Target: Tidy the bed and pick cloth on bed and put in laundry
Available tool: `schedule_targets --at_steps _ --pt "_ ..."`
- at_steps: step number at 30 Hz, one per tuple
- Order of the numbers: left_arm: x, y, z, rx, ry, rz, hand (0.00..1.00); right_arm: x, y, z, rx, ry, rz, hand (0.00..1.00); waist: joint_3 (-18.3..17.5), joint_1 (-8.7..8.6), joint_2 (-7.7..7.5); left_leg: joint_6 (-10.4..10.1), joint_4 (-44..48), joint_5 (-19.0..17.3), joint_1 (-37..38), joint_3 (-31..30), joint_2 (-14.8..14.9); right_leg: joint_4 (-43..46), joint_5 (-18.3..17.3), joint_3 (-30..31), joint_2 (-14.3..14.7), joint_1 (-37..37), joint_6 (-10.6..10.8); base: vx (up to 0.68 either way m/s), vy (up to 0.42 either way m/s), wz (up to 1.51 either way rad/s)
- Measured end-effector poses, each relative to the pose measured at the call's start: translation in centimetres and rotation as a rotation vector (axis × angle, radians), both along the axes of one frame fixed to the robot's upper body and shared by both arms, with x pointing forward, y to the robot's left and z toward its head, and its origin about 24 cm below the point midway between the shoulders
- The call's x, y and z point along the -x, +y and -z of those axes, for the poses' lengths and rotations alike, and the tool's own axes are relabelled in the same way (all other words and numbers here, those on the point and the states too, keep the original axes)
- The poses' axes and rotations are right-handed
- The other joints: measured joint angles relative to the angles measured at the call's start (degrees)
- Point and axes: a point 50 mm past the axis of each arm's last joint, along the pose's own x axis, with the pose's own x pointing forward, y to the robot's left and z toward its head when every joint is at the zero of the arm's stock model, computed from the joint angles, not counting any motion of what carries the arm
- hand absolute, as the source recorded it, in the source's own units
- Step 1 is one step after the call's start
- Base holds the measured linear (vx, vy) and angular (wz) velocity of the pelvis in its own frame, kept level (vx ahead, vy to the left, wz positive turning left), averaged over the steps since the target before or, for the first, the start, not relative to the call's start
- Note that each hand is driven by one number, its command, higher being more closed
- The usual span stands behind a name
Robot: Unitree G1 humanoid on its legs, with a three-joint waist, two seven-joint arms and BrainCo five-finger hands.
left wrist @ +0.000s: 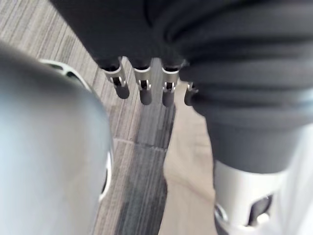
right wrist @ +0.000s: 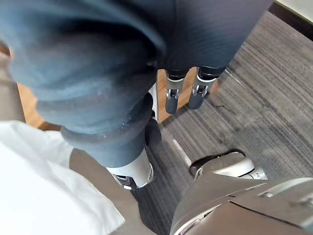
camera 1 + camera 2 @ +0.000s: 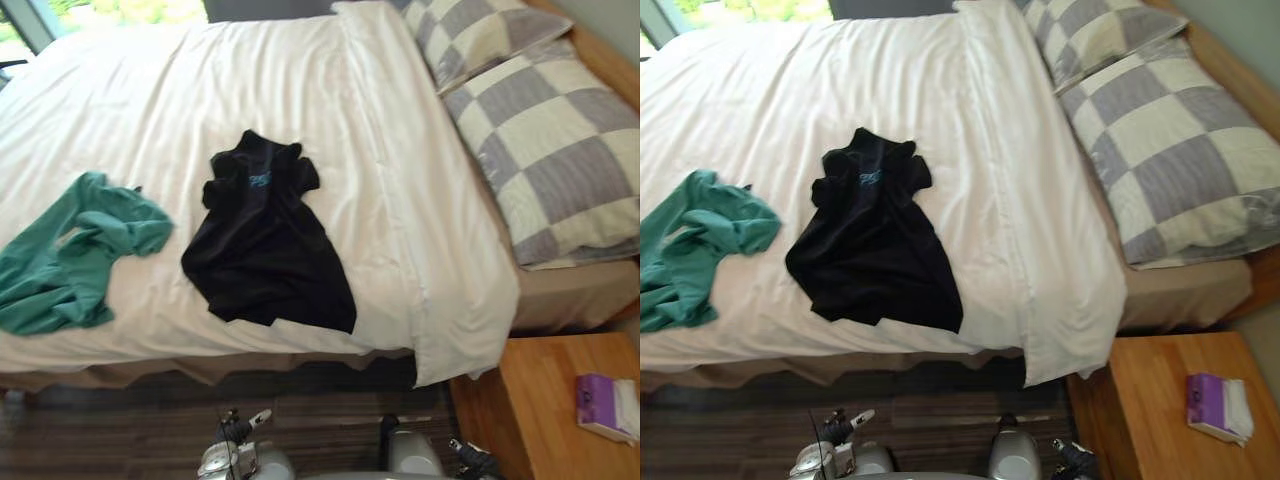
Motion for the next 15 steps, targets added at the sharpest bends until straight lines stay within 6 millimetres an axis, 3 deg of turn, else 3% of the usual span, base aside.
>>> schedule_targets --at_steps 2,3,5,6,7,8,9,10,11,13,14,15 --pt "0.0 -0.1 0.0 0.001 0.000 0.004 0.00 -0.6 0.4 0.0 -0.006 -0.003 -0.060 0.00 -0.12 -0.28 0.18 0.30 -3.28 -0.08 -0.36 -0.65 2.10 -1.22 0.64 0.44 -2.00 0.25 2.07 0.11 0.257 0.11" --pt "-0.1 -0.3 0.0 -0.006 -0.001 0.027 0.00 -0.5 0.4 0.1 -0.016 0.002 -0.090 0.00 -0.19 -0.87 0.04 0.38 -7.72 -0.03 -0.74 -3.00 3.52 -2.28 1.19 0.46 -4.42 0.64 4.23 0.13 0.422 0.30" --pt "-0.4 -0.4 -0.1 -0.007 -0.010 0.041 0.00 -0.4 0.3 0.1 -0.015 0.008 -0.101 0.00 -0.33 -1.11 0.12 2.06 -12.76 1.10 -1.54 -6.06 3.91 -3.95 2.56 0.35 -7.05 0.95 7.09 0.15 0.546 0.31" --pt "-0.9 -0.2 -0.3 -0.018 -0.021 0.058 0.00 -0.2 0.5 0.3 -0.027 0.019 -0.093 0.00 -0.80 -1.18 -1.26 -4.83 -11.05 6.27 -2.87 -5.99 1.06 -8.08 5.13 0.37 -10.33 2.52 9.12 0.19 0.643 0.30" --pt "-1.2 0.9 -0.6 -0.057 -0.025 0.070 0.00 0.3 1.5 0.7 -0.058 0.035 -0.080 0.00 -1.66 -1.20 -3.54 -4.35 -9.46 5.11 -4.29 -5.72 -1.27 -11.00 6.96 1.07 -11.64 3.41 8.51 0.21 0.618 0.33" --pt "-1.3 1.7 -0.8 -0.079 -0.026 0.075 0.00 0.6 2.0 0.8 -0.081 0.038 -0.072 0.00 -2.10 -1.17 -4.05 -4.90 -7.17 4.26 -5.75 -5.94 -1.88 -12.91 10.23 0.51 -11.99 3.77 6.84 0.15 0.480 0.00" --pt "-0.8 2.7 -0.7 -0.097 0.001 0.068 0.00 0.6 2.5 1.0 -0.108 0.042 -0.074 0.00 -2.62 -0.67 -4.47 -4.80 -6.09 2.67 -5.85 -4.48 -1.50 -14.25 18.80 -0.15 -11.86 2.77 3.98 0.10 0.359 -0.31" --pt "-0.5 2.9 -0.7 -0.099 0.010 0.067 0.00 0.5 2.6 1.0 -0.110 0.047 -0.079 0.00 -2.85 -0.28 -4.82 -4.36 -7.05 2.93 -4.59 -2.65 -1.50 -13.36 20.60 -1.03 -11.79 1.56 0.98 0.12 0.403 -0.69" --pt "-0.3 2.9 -0.6 -0.097 0.015 0.073 0.00 0.0 2.5 0.8 -0.100 0.041 -0.097 0.00 -2.80 0.27 -4.73 -3.34 -9.31 3.33 -2.13 -0.51 -1.52 -10.07 20.38 -4.60 -11.47 -0.51 -1.92 0.14 0.302 -0.75" --pt "0.1 2.5 -0.4 -0.088 0.029 0.103 0.00 -0.5 2.1 0.6 -0.069 0.037 -0.156 0.00 -2.78 0.22 -3.72 -1.85 -14.58 4.50 2.70 2.10 -1.53 -1.72 13.00 -10.02 -7.03 -2.50 -0.16 0.13 0.198 -0.61" --pt "0.1 2.0 -0.3 -0.081 0.030 0.123 0.00 -1.1 1.9 0.3 -0.045 0.023 -0.197 0.00 -2.73 0.16 -2.65 -1.43 -17.64 5.59 5.06 3.48 -1.64 2.86 5.98 -10.86 -2.14 -3.57 -0.44 0.10 0.112 -0.26" --pt "0.0 1.6 -0.3 -0.078 0.030 0.146 0.00 -1.6 1.8 0.1 -0.032 0.000 -0.217 0.00 -2.76 -0.65 -1.95 -1.05 -19.99 6.81 5.89 3.66 -2.15 4.64 1.20 -10.23 1.98 -4.08 -1.23 0.11 0.115 -0.08"
